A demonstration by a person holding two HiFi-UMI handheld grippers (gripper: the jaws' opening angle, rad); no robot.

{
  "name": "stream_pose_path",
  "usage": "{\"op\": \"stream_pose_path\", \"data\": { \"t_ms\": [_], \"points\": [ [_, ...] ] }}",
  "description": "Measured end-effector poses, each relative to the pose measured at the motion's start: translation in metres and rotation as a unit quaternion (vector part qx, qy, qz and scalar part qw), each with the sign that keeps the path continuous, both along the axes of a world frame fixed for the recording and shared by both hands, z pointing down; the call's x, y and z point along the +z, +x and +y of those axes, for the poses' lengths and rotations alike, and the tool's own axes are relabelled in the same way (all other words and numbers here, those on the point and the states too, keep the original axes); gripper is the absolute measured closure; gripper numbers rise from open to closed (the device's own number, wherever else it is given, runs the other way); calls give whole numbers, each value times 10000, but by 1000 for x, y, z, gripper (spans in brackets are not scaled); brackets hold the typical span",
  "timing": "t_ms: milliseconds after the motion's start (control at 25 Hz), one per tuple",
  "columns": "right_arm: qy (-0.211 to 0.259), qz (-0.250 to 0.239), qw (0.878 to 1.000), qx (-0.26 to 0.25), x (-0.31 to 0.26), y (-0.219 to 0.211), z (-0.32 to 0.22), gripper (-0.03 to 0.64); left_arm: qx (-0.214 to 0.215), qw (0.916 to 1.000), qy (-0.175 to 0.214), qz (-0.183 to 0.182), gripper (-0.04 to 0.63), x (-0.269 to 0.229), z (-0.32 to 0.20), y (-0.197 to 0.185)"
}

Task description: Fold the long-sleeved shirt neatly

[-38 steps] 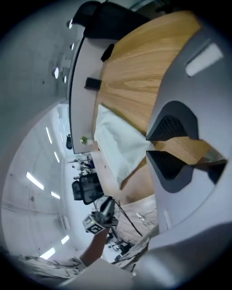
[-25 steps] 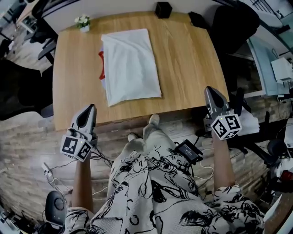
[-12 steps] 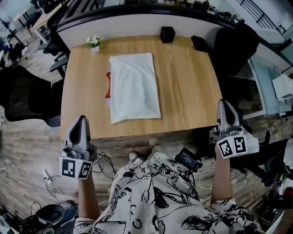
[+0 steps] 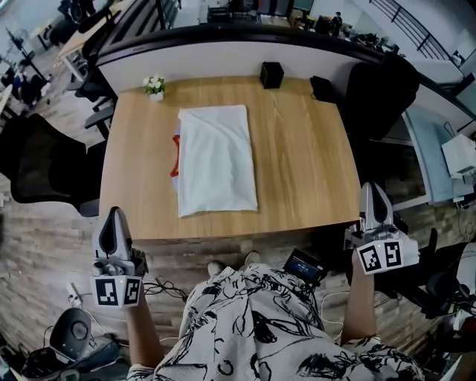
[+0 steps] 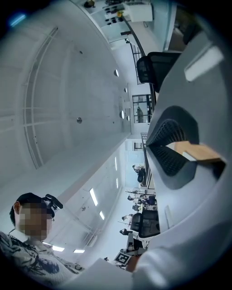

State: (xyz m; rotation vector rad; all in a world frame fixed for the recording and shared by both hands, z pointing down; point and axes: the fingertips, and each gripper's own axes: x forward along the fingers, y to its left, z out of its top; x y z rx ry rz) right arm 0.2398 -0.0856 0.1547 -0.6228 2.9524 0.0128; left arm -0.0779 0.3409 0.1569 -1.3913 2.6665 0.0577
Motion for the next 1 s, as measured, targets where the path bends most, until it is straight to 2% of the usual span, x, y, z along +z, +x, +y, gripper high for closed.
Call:
{"op": "stream_pose_path", "data": {
  "t_ms": [160,400,640,1000],
  "points": [
    [78,56,9999,114,13,9,-3,609,-219,9994,-231,-102,592,11,6,0],
    [-160,20,9994,299,31,20,-6,609,-365,9986,-359,101,592,27,4,0],
    [-248,21,9992,326,33,17,-11,609,-528,9976,-302,324,592,31,-1,-6],
    [-231,21,9993,308,28,9,-9,609,-523,9978,-356,208,592,24,-4,-4]
  ]
}}
